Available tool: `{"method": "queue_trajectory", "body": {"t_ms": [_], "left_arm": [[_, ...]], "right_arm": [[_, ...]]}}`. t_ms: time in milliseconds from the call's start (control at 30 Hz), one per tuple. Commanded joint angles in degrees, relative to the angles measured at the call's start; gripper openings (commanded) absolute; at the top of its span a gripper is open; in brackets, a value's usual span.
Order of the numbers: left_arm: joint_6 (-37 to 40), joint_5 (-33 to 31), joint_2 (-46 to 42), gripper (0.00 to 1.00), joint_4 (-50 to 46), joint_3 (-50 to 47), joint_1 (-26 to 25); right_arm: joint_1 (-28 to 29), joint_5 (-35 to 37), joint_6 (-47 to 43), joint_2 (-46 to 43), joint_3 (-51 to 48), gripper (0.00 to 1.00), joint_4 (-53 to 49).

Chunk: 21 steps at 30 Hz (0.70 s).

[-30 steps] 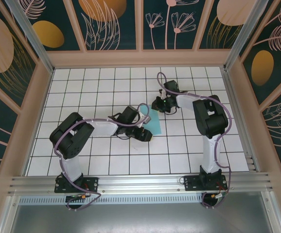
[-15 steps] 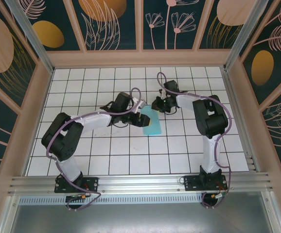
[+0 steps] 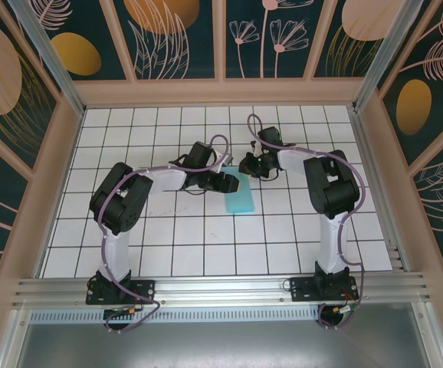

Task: Fold a paper plane with a square sheet of paper (fold left side to right side)
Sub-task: First fold the square sheet of paper in half at the center of the table.

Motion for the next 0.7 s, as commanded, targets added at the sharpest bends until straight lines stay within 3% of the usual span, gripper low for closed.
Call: {"method": "queue_trajectory", "body": {"t_ms": [0, 367, 667], "left_arm": [[1.4, -1.7, 1.7, 0.52, -0.1, 0.8, -0.1], [5.6, 0.7, -0.2, 0.49, -3.0, -4.6, -1.3], [9.8, -0.1, -4.0, 0.49, -7.2, -7.1, -5.6]], "right_arm": [[1.2, 3.3, 0.0, 3.5, -0.9, 0.18, -4.6], [1.3, 3.6, 0.1, 3.6, -0.7, 0.18, -5.1], [1.5, 3.8, 0.3, 3.6, -0.3, 0.18, -5.7]]}}
